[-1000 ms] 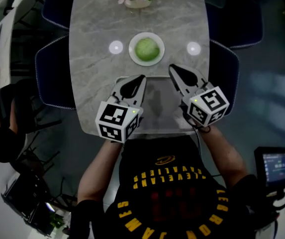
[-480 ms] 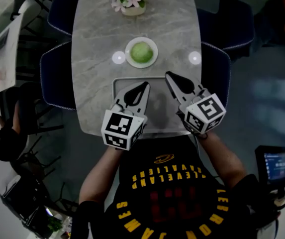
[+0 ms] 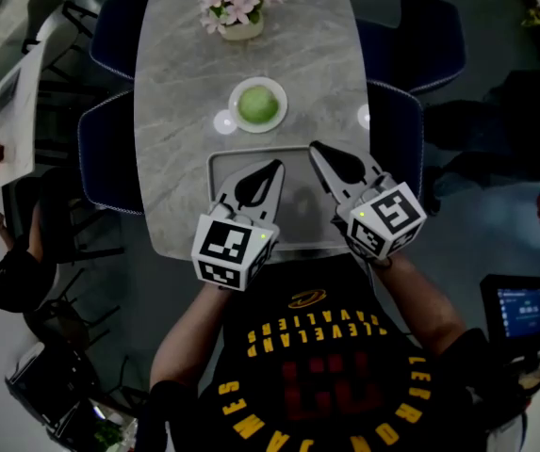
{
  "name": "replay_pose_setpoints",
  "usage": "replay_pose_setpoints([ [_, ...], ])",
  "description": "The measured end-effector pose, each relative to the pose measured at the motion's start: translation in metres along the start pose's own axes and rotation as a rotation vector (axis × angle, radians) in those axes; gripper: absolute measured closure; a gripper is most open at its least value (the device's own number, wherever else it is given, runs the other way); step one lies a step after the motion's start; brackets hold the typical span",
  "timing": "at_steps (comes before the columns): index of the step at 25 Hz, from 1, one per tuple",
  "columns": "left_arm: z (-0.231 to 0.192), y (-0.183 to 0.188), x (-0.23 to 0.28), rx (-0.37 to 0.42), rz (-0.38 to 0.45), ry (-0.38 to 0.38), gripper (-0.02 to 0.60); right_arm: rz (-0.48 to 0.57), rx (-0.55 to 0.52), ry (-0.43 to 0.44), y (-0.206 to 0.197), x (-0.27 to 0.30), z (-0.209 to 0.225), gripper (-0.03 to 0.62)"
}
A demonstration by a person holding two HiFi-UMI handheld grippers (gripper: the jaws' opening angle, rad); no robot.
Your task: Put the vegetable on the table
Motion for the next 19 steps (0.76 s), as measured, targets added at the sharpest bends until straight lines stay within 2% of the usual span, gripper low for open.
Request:
replay_pose_setpoints([
  [11,-0.002,0.004,0.007,0.028,0.006,-0.052,0.581,0.04,-0.002,-0.057,0.002,0.0,0.008,0.589],
  [15,0.001,0.01,-0.021,0.038,0.001,-0.089,0.581,0.055,-0.009,-0.102,0.016,-0.008,-0.018,0.589],
  [19,-0.024,0.012,-0.061,0.046,-0.017,-0.051,0.581,0.084,0.013,-0.073,0.021,0.014,-0.056,0.589],
])
Point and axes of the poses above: the fingertips, and each gripper's own axes: x forward along the fingers, z to its right, y out of its top, the point moved 1 cm from there along -x, backward along the fingers, and after that the axes turned 1 degree about y, right-handed, at the moved point
